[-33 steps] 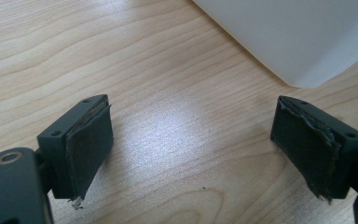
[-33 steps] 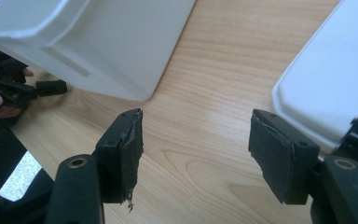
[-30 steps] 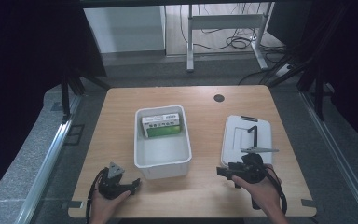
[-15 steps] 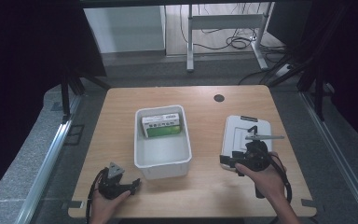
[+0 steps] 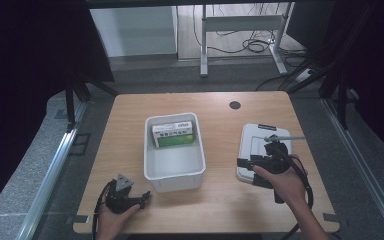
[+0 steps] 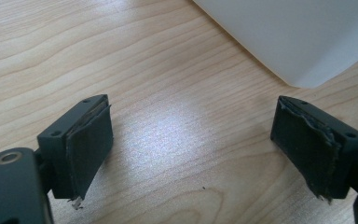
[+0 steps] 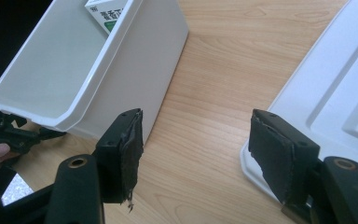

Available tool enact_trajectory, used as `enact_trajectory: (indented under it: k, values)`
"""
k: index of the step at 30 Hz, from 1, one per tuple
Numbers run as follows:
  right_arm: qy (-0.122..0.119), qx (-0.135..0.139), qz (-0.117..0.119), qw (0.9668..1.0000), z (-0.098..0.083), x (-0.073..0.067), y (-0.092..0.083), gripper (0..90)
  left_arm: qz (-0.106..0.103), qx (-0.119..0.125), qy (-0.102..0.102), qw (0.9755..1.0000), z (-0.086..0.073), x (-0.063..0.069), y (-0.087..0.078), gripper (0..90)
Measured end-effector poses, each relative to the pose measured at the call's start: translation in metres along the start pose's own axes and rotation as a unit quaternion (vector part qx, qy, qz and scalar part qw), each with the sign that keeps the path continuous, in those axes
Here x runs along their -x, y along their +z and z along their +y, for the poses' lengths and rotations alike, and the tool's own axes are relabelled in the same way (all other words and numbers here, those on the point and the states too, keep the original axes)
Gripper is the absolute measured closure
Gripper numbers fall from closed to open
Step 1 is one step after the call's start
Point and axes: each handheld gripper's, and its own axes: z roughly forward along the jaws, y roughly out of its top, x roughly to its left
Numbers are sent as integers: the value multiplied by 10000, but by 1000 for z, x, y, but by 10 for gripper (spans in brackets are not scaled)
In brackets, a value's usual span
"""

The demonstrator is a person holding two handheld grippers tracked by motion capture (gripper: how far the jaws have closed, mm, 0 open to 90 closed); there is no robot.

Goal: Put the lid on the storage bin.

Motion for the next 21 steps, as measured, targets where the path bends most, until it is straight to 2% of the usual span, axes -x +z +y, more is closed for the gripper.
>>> enact_trajectory:
  k: [21]
  values:
    - [128, 192, -237, 9995, 22, 13, -8, 353, 1, -7, -8, 10000, 0, 0, 0, 127]
